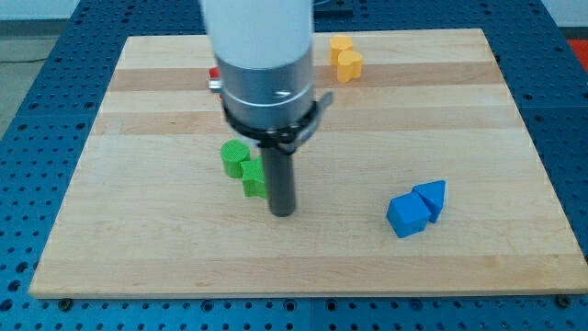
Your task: Move your arm to the right center of the board
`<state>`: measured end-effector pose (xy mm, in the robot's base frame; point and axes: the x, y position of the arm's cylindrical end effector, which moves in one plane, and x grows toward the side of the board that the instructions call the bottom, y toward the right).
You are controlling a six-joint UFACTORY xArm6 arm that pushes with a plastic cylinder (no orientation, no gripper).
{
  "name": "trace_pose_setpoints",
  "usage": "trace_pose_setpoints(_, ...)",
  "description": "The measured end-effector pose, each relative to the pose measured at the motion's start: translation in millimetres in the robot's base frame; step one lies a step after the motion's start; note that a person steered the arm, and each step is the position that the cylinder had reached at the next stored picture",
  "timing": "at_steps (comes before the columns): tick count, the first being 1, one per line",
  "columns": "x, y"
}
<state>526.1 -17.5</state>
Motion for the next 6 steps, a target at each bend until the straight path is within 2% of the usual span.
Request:
trace_pose_setpoints(4,-102.8,147.6)
trace_pose_setpoints(5,-146.6,190.8)
trace_pose_setpoints(6,-152.6,217.4)
